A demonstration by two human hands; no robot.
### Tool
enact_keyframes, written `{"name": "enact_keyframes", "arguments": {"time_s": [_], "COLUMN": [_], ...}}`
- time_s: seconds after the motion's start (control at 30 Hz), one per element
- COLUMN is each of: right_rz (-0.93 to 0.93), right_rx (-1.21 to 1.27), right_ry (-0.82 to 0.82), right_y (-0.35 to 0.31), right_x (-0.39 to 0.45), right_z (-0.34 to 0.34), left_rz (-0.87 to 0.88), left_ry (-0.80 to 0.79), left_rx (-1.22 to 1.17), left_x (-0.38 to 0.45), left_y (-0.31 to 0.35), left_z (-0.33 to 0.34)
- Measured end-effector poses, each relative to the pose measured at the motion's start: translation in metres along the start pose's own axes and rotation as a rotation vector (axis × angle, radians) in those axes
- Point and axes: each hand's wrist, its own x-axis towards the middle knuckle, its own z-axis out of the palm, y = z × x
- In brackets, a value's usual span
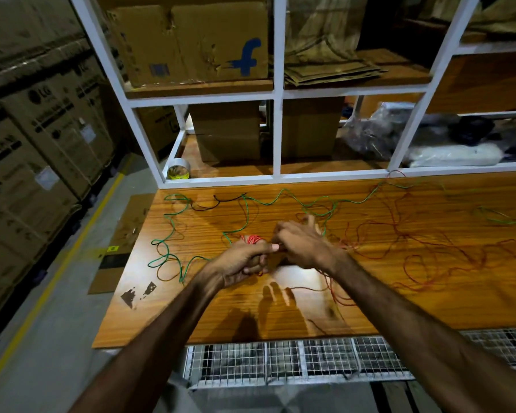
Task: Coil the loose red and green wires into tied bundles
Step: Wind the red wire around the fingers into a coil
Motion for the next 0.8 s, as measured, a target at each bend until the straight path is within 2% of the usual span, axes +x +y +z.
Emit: {"name": "enact_keyframes", "arguments": {"time_s": [0.07,0.17,0.23,0.3,0.43,0.53,0.63,0.8], "right_rz": [0.012,0.173,0.216,0.210,0.146,0.090,0.073,0.069], "right_rx": [0.193,0.599,0.735,0.863,0.866,0.768,0.690,0.699], "right_ry": [0.121,0.417,0.618,0.719,0.756,0.752,0.700,0.632], "right_y": [-0.013,-0.030,-0.044,-0.054,-0.042,-0.035,-0.028,-0.002], "right_x": [-0.003,-0.006,-0.006,-0.006,-0.011,-0.017,-0.017,-0.015], "right_z": [0.011,0.031,0.043,0.049,0.049,0.043,0.036,0.026], "left_rz": [0.021,0.031,0.014,-0.007,-0.023,-0.020,0.032,0.151], "left_ry": [0.024,0.112,0.167,0.166,0.091,0.121,0.193,0.331], "left_rx": [-0.046,-0.147,-0.194,-0.243,-0.403,-0.360,-0.178,0.295], "left_x": [0.002,0.006,0.008,0.009,0.005,0.004,0.008,0.007], "left_y": [-0.004,-0.007,-0.010,-0.011,0.000,0.005,0.001,0.002], "left_z": [0.004,0.007,0.008,0.008,0.006,0.003,0.003,-0.002]}}
